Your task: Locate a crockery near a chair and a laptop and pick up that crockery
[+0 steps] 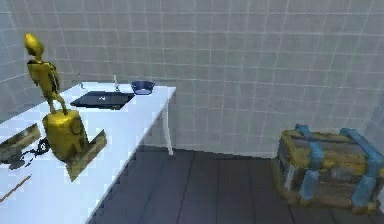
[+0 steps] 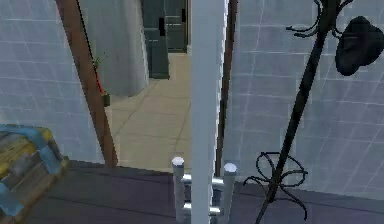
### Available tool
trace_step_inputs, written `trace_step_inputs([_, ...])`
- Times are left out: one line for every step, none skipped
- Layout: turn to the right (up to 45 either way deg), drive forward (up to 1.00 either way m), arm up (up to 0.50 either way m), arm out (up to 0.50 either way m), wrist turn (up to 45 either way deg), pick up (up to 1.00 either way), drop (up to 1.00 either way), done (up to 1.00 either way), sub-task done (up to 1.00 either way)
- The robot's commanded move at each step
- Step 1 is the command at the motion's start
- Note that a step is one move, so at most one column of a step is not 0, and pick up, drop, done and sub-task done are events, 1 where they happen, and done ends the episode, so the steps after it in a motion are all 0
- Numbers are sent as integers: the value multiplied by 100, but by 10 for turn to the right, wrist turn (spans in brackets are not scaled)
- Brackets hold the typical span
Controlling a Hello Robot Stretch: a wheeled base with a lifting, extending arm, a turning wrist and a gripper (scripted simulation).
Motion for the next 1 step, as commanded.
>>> trace_step_inputs([0,75,0,0,0,0,0,0,0])
